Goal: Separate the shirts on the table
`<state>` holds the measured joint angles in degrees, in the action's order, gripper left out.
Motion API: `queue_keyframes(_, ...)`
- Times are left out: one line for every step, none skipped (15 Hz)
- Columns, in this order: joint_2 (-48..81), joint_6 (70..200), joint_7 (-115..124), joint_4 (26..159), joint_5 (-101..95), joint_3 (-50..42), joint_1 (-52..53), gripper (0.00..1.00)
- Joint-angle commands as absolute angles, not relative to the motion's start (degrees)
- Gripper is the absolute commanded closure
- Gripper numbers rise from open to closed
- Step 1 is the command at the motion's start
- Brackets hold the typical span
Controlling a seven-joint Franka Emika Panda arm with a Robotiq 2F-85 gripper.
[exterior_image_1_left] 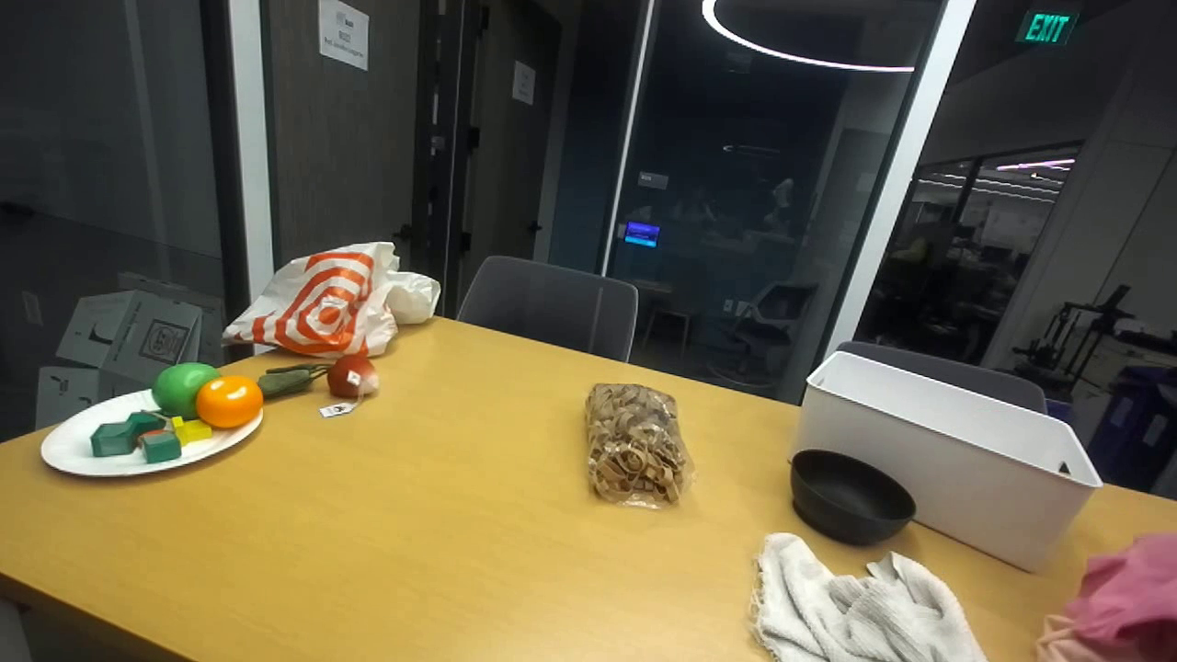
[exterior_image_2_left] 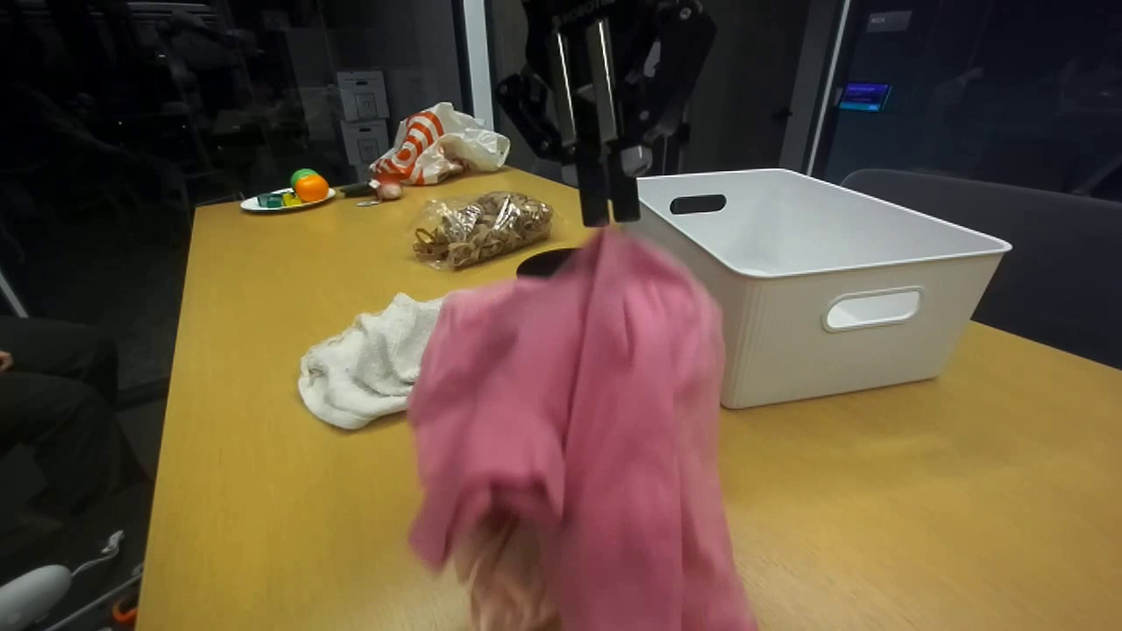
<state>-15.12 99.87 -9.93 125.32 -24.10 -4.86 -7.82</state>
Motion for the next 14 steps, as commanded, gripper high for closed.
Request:
queue_keyframes(-14.7, 98.9, -8.4, 125.4, -24.3, -5.6, -7.4, 0.49)
queue_keyframes(-14.6, 99.0, -8.7, 125.4, -23.8, -5.7, -7.3, 0.41)
queue_keyframes(-14.5, 99.8, -9.2, 125.5, -22.9, -5.8, -7.1, 0.34)
queue_keyframes(-14.4, 100.5, -9.8, 125.7, -21.9, -5.9, -6.8, 0.27)
queue_keyframes(-13.8, 101.7, -9.8, 126.0, -21.4, -5.8, -6.5, 0.19)
queue_keyframes(-13.4, 102.6, -9.5, 126.4, -21.5, -5.6, -6.3, 0.12)
queue_keyframes(-12.6, 103.9, -9.1, 127.1, -21.5, -5.4, -6.0, 0.03)
queue_keyframes(-11.7, 105.6, -8.2, 127.8, -21.9, -5.2, -5.9, 0.00)
queue_keyframes(-10.2, 106.1, -6.6, 128.2, -22.9, -5.0, -6.0, 0.00)
queue_keyframes(-9.1, 106.5, -5.7, 128.6, -23.2, -5.0, -6.0, 0.00)
queue_keyframes(-7.9, 106.5, -3.7, 128.7, -24.1, -4.8, -6.1, 0.00)
queue_keyframes(-9.7, 105.2, -6.5, 128.6, -22.5, -5.2, -5.9, 0.00)
queue_keyframes(-8.5, 105.5, -5.5, 128.9, -22.9, -5.1, -5.9, 0.00)
queue_keyframes(-7.7, 105.9, -4.9, 129.0, -23.2, -5.1, -6.0, 0.00)
